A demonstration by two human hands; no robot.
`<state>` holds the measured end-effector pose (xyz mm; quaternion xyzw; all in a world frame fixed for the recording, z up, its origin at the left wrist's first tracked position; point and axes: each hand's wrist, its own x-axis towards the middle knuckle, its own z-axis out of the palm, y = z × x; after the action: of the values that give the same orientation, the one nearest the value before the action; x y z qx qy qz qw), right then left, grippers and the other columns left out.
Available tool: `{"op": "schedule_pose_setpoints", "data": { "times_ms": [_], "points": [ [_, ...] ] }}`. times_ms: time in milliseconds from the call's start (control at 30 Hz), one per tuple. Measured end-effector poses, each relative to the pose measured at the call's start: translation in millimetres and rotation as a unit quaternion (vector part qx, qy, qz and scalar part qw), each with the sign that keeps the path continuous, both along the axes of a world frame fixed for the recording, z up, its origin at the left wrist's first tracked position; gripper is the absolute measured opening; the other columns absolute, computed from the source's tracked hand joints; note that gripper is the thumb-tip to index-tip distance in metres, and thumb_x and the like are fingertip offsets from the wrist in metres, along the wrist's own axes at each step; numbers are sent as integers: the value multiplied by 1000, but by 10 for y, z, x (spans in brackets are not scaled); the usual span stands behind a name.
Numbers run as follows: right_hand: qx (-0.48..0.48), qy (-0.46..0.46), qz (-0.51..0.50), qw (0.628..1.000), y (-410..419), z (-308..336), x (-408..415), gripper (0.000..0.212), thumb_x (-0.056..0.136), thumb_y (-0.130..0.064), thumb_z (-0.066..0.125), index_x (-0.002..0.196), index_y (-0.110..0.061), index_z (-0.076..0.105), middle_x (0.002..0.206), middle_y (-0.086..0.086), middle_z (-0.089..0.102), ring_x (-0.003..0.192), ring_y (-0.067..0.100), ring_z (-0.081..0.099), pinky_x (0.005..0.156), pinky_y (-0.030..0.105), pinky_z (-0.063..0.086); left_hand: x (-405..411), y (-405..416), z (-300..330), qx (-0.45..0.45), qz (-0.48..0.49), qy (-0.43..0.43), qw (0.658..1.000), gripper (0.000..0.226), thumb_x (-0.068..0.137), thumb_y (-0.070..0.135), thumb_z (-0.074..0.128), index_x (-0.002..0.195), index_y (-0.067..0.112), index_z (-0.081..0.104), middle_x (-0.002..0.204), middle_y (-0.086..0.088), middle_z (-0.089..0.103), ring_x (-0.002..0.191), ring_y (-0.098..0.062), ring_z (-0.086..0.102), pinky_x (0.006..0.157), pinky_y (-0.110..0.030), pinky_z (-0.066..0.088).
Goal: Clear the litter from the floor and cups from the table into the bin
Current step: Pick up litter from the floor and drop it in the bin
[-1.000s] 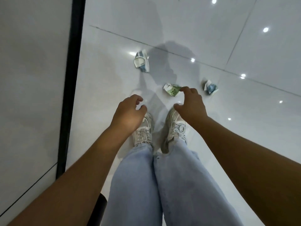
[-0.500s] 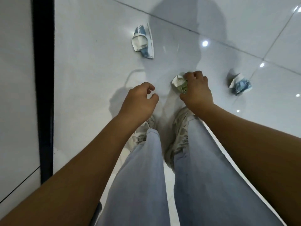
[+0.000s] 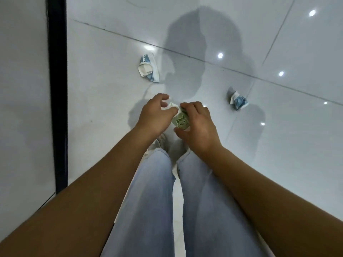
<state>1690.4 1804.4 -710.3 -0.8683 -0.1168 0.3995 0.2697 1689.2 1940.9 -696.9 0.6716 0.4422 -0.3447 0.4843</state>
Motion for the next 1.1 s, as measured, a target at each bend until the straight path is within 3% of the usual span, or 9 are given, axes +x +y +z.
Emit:
{"op": "schedule_pose_setpoints", "data": {
  "times_ms": [100, 167, 267, 433, 500, 700, 800, 967, 1100],
  "points": [
    [15, -7, -24, 1000, -5, 351, 13, 63, 78, -18, 77, 135, -11, 49, 131, 7, 50, 117, 24, 46, 94, 32, 44, 101, -55, 300, -46, 35, 26, 998, 45, 84, 10, 67, 126, 22, 55, 117, -2, 55, 106, -19, 58, 87, -31, 53],
    [26, -15, -42, 999, -29, 549, 51, 62, 79, -20, 77, 134, -11, 50, 131, 7, 51, 116, 24, 47, 92, 30, 43, 162, -89, 486, -69, 37, 37, 996, 43, 80, -2, 67, 117, 18, 60, 114, -7, 61, 102, -24, 62, 88, -38, 55],
    [44, -15, -62, 997, -86, 742, 115, 63, 78, -21, 77, 134, -10, 50, 129, 7, 51, 115, 23, 47, 90, 30, 44, 235, -121, 677, -72, 15, 20, 997, 37, 76, -10, 65, 106, 12, 66, 100, -9, 68, 94, -24, 66, 83, -38, 57],
    [18, -9, -72, 997, -326, 740, 234, 70, 79, -25, 75, 141, -14, 42, 138, 4, 45, 123, 22, 43, 95, 32, 44, 363, -252, 736, 3, -12, -15, 1000, 29, 79, -3, 67, 104, 10, 63, 103, -9, 66, 97, -26, 65, 86, -41, 56],
    [-26, -11, -87, 996, -490, 606, 296, 69, 82, -25, 73, 142, -18, 40, 143, 2, 41, 128, 21, 40, 95, 32, 43, 409, -309, 662, 42, -27, -47, 998, 27, 81, 0, 66, 105, 9, 63, 101, -5, 65, 94, -22, 63, 86, -37, 55],
    [-158, -10, -100, 982, -1048, -72, 476, 62, 82, -15, 68, 138, -14, 42, 138, 12, 42, 124, 32, 38, 93, 41, 43, 415, -453, 258, 54, -55, -113, 991, 32, 80, -1, 65, 108, 12, 60, 91, 4, 57, 79, -8, 55, 62, -10, 44],
    [-177, -11, -124, 976, -1228, -474, 530, 63, 80, -10, 67, 138, -13, 42, 136, 14, 42, 123, 34, 39, 90, 41, 43, 316, -487, -9, 45, -57, -116, 991, 36, 80, -2, 65, 111, 13, 58, 92, 4, 56, 76, -5, 55, 63, -13, 48],
    [-188, 0, -129, 974, -1295, -1099, 526, 67, 81, -8, 67, 141, -16, 37, 138, 14, 39, 125, 35, 37, 90, 43, 44, 89, -485, -466, 62, -118, -106, 985, 36, 81, 4, 67, 114, 15, 58, 102, 3, 58, 94, -15, 60, 78, -27, 54],
    [-213, -22, -92, 972, -1281, -1422, 444, 61, 83, -4, 63, 138, -16, 41, 135, 16, 38, 124, 39, 33, 86, 44, 47, -34, -481, -733, 62, -152, -107, 981, 34, 81, 8, 66, 113, 17, 59, 101, 6, 60, 94, -13, 60, 78, -25, 52]
  ]
}}
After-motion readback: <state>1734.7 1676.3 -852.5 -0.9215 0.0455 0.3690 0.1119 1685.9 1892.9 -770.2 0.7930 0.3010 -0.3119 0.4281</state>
